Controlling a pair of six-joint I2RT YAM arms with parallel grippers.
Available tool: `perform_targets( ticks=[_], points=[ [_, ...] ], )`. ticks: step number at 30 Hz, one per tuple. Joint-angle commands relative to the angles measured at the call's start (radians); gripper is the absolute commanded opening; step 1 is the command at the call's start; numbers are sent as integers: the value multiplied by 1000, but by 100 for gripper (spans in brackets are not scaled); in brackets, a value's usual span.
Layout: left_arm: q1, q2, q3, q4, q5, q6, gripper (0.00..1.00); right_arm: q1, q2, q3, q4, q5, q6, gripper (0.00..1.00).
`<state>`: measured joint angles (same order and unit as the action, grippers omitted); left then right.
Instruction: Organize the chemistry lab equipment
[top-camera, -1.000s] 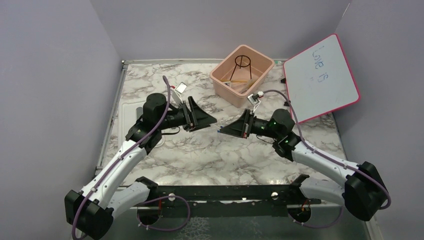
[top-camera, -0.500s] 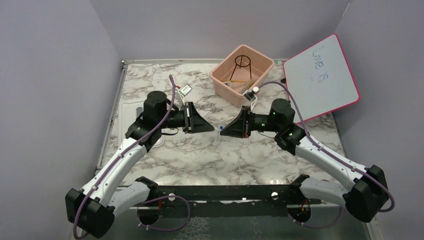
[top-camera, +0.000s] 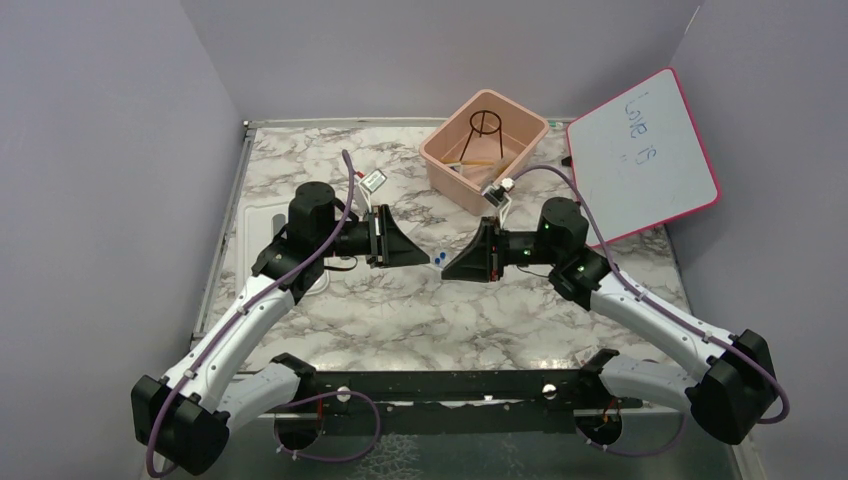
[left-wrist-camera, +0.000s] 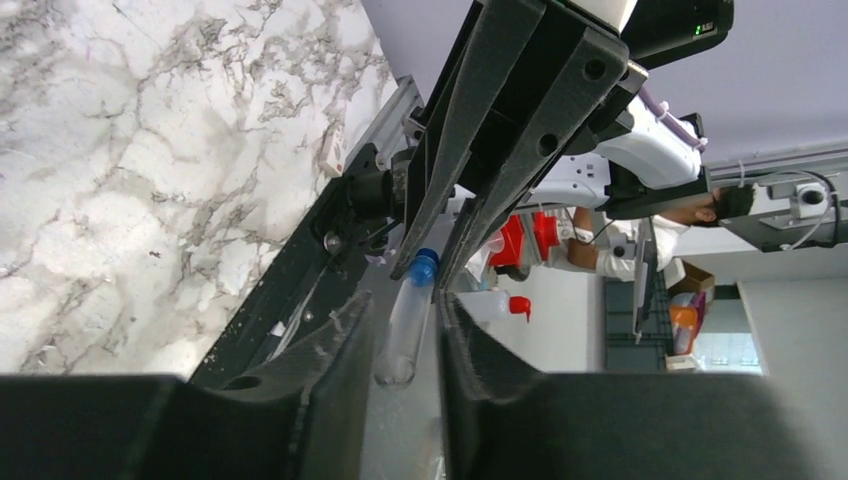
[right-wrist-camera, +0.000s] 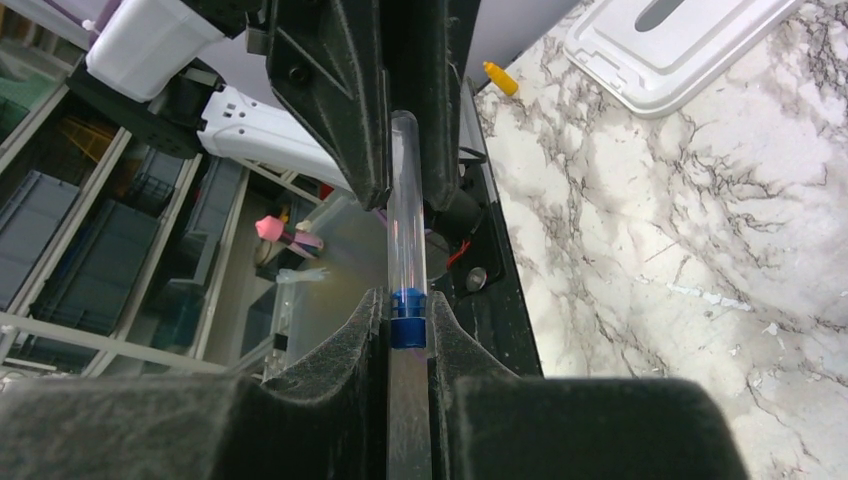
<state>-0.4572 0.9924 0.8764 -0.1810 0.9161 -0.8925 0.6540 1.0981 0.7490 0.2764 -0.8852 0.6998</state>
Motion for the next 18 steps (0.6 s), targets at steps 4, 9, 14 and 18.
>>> perform_targets(
  ticks=[4,9,14,18],
  points=[
    [3,-7,3,38,15,10,17,-3,4,13,-43,2,-14,13],
    [2,-19,-5,71,8,-12,12,-2,-18,-42,68,71,100,23],
    [2,-39,-47,202,-59,-119,11,-3,-77,-157,246,275,324,44],
    [3,-42,-74,277,-185,-187,11,-3,-101,-246,394,404,492,54]
  ],
)
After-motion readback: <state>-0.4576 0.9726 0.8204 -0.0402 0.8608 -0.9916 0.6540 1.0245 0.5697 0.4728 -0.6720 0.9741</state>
